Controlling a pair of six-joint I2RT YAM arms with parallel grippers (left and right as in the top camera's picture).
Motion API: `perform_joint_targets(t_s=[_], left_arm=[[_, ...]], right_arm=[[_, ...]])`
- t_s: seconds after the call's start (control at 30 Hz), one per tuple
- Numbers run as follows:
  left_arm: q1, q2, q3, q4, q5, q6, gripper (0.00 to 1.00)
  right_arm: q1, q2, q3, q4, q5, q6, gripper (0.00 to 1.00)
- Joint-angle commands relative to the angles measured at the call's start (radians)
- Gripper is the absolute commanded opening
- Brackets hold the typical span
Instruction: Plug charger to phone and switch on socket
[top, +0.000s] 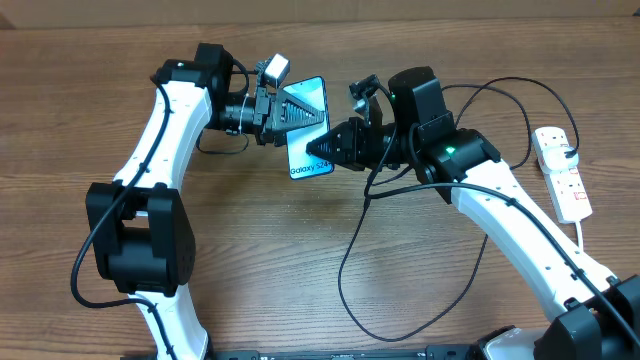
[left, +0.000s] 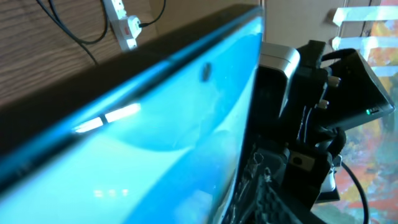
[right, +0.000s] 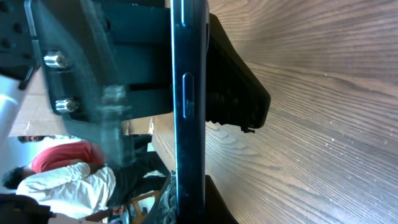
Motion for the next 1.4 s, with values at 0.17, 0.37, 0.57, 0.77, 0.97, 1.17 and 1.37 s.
perform_joint_targets(t_s=[0.17, 0.37, 0.57, 0.77, 0.97, 1.17, 1.37], left_arm=[[-0.027, -0.016, 0.013, -0.004, 0.084, 0.000, 0.16], [-0.027, -0.016, 0.013, 0.000, 0.092, 0.000, 0.10], [-0.026, -0.016, 0.013, 0.005, 0.092, 0.000, 0.04], [-0.026, -0.016, 0.013, 0.007, 0.085, 0.000, 0.04], [-0.026, -0.016, 0.013, -0.012, -0.032, -0.001, 0.04], [-0.022, -0.016, 0.013, -0.011, -0.102, -0.019, 0.04], [-0.024, -0.016, 0.013, -0.010, -0.338, -0.130, 0.04]], right_arm=[[0.013, 0.014, 0.005, 0.009, 0.048, 0.005, 0.04], [0.013, 0.014, 0.005, 0.008, 0.051, 0.029, 0.04], [0.013, 0.014, 0.005, -0.022, 0.051, 0.028, 0.06], [0.013, 0.014, 0.005, -0.029, 0.052, 0.016, 0.48], [0.001, 0.014, 0.005, -0.035, 0.052, -0.003, 0.50], [-0.003, 0.014, 0.005, -0.071, 0.052, -0.050, 0.71], [-0.003, 0.014, 0.005, -0.204, 0.227, -0.120, 1.00]])
